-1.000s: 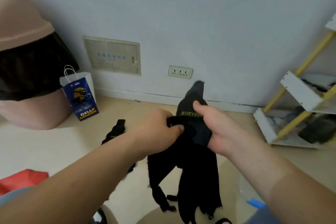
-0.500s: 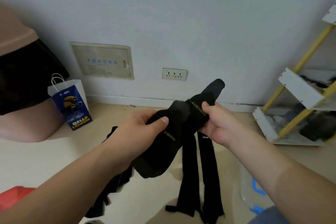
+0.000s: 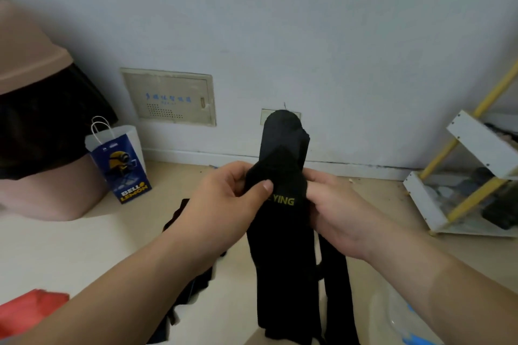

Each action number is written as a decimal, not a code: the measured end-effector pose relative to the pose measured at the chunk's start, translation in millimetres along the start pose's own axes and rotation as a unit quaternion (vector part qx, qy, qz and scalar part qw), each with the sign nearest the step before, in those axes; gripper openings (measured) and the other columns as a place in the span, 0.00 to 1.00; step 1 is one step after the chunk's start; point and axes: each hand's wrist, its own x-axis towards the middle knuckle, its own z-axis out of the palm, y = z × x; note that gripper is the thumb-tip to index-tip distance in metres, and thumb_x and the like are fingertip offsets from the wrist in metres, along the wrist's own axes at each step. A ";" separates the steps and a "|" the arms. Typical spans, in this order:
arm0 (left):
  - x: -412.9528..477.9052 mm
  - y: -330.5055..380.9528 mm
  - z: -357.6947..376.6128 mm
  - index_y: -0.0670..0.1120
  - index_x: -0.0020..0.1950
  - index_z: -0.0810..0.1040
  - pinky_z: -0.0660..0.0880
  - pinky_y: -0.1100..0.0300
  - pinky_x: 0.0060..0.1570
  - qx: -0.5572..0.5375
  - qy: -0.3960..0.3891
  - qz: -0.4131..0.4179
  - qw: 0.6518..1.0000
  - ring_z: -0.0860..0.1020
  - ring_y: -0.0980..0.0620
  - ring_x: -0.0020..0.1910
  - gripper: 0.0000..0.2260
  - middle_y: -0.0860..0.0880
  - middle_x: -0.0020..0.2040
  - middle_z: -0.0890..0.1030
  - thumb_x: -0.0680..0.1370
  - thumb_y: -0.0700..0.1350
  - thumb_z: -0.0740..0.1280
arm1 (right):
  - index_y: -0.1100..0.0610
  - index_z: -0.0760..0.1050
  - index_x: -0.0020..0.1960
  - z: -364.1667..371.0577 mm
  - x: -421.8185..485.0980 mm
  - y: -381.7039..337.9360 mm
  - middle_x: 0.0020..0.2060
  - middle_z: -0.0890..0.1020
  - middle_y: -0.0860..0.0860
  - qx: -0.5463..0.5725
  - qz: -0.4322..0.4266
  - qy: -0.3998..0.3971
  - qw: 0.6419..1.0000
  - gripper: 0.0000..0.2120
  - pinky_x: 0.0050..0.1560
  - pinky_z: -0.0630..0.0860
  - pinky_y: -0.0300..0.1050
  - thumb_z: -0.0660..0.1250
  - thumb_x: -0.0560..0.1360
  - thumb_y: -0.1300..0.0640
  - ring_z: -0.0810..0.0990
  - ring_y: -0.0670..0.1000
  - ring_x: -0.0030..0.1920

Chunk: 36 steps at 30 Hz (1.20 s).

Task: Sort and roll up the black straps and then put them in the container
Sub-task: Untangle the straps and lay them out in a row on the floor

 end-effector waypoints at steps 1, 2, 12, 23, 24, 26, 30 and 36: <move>0.5 0.4 -1.5 0.47 0.54 0.82 0.84 0.53 0.47 0.023 0.014 0.009 1.000 0.88 0.48 0.45 0.02 0.48 0.44 0.89 0.83 0.43 0.70 | 0.56 0.86 0.58 2.6 -1.7 0.6 0.51 0.89 0.58 0.009 -0.005 -0.010 1.000 0.09 0.59 0.83 0.55 0.68 0.83 0.60 0.89 0.56 0.51; 1.1 0.1 -3.1 0.47 0.54 0.80 0.83 0.50 0.46 0.039 0.024 0.015 0.999 0.88 0.47 0.42 0.02 0.48 0.42 0.89 0.82 0.43 0.71 | 0.56 0.86 0.58 4.6 -2.5 1.8 0.52 0.89 0.57 0.012 -0.009 -0.013 1.000 0.09 0.60 0.82 0.55 0.67 0.83 0.59 0.89 0.55 0.52; 12.5 -19.7 -8.8 0.50 0.54 0.76 0.68 0.60 0.27 0.139 0.019 0.039 0.989 0.69 0.53 0.26 0.05 0.46 0.33 0.79 0.87 0.48 0.62 | 0.57 0.80 0.69 1.5 4.6 7.5 0.62 0.87 0.54 0.064 0.016 -0.026 0.997 0.23 0.71 0.75 0.57 0.52 0.89 0.48 0.84 0.56 0.65; 18.7 -25.6 2.9 0.50 0.53 0.75 0.70 0.64 0.30 0.122 0.044 0.042 0.991 0.72 0.60 0.26 0.06 0.59 0.29 0.78 0.87 0.48 0.61 | 0.54 0.80 0.70 5.2 7.8 15.9 0.64 0.86 0.55 0.096 0.030 -0.051 0.994 0.26 0.76 0.71 0.59 0.50 0.88 0.42 0.83 0.56 0.67; 19.0 -26.2 3.9 0.50 0.53 0.74 0.70 0.65 0.29 0.123 0.047 0.038 0.991 0.72 0.60 0.25 0.06 0.59 0.28 0.78 0.87 0.48 0.61 | 0.54 0.80 0.70 4.5 8.8 16.8 0.64 0.86 0.54 0.081 0.025 -0.048 0.995 0.27 0.75 0.71 0.58 0.50 0.88 0.41 0.83 0.55 0.67; 18.3 -26.1 5.2 0.50 0.54 0.74 0.71 0.65 0.29 0.115 0.052 0.026 0.992 0.74 0.60 0.26 0.05 0.57 0.31 0.81 0.87 0.48 0.61 | 0.51 0.80 0.70 3.4 9.9 18.3 0.64 0.86 0.52 0.041 0.009 -0.048 0.998 0.27 0.75 0.72 0.57 0.52 0.87 0.37 0.83 0.53 0.67; 17.5 -23.5 7.7 0.49 0.56 0.75 0.74 0.62 0.30 0.078 0.058 0.001 0.995 0.80 0.57 0.29 0.04 0.49 0.39 0.86 0.87 0.48 0.62 | 0.46 0.82 0.65 1.7 10.1 26.0 0.61 0.87 0.49 -0.051 -0.065 -0.023 0.996 0.17 0.74 0.73 0.62 0.64 0.81 0.41 0.84 0.53 0.66; 21.2 -26.2 4.2 0.55 0.55 0.73 0.73 0.54 0.31 0.220 0.068 0.044 0.972 0.74 0.54 0.25 0.03 0.45 0.33 0.82 0.84 0.53 0.65 | 0.44 0.82 0.60 3.9 10.7 28.3 0.56 0.88 0.49 -0.109 -0.092 0.018 0.990 0.13 0.70 0.77 0.63 0.62 0.82 0.43 0.85 0.52 0.62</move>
